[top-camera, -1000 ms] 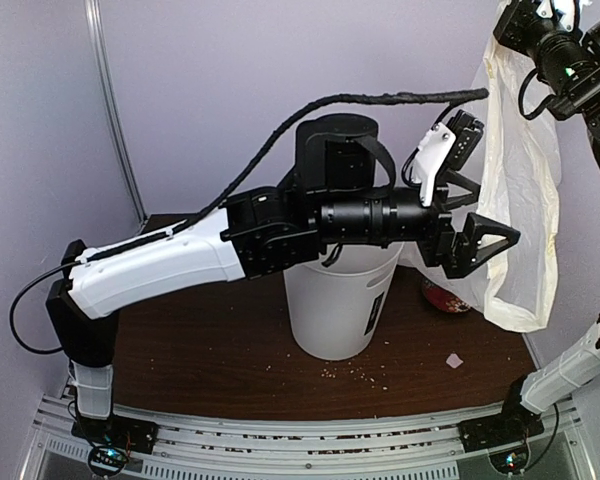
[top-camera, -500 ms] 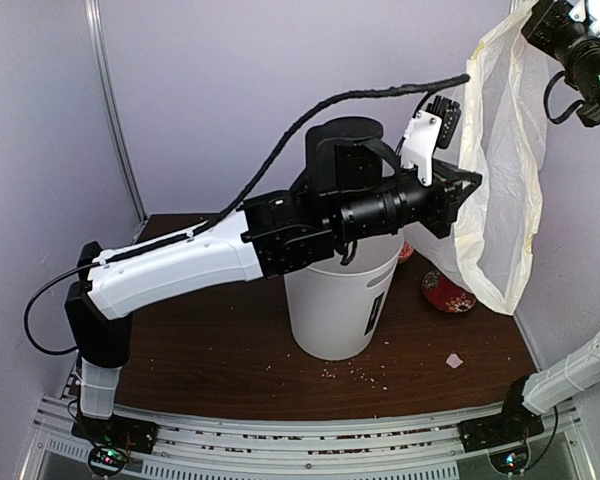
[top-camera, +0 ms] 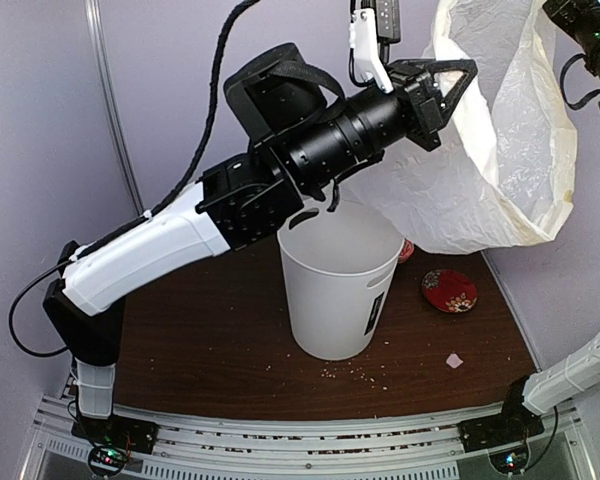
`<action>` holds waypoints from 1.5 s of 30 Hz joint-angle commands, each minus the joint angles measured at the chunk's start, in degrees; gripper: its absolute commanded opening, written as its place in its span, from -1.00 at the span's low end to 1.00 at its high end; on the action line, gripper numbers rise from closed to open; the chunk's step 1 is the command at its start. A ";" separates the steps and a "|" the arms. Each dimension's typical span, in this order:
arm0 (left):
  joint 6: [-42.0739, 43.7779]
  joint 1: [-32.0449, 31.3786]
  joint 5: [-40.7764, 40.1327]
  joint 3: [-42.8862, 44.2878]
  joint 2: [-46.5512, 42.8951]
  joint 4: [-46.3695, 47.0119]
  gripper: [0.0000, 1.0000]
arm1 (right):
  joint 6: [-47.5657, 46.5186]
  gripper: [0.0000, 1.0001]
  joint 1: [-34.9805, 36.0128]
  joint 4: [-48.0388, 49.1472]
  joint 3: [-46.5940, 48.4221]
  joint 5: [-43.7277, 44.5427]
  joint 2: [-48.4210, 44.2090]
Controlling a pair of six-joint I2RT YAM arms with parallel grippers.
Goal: Put the trash bags into the trash bin
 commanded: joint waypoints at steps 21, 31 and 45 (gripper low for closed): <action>9.28 -8.53 5.15 1.42 -2.65 4.16 -1.00 | 2.25 -1.00 0.28 10.10 4.15 -10.56 0.59; 14.80 -12.19 -2.72 -0.19 -4.73 5.65 -1.00 | 6.20 -1.00 0.28 8.27 5.72 -14.42 0.91; 13.16 -6.79 -32.41 -47.54 -35.77 21.74 -1.00 | 12.38 -0.94 0.31 -1.34 3.97 -13.30 3.93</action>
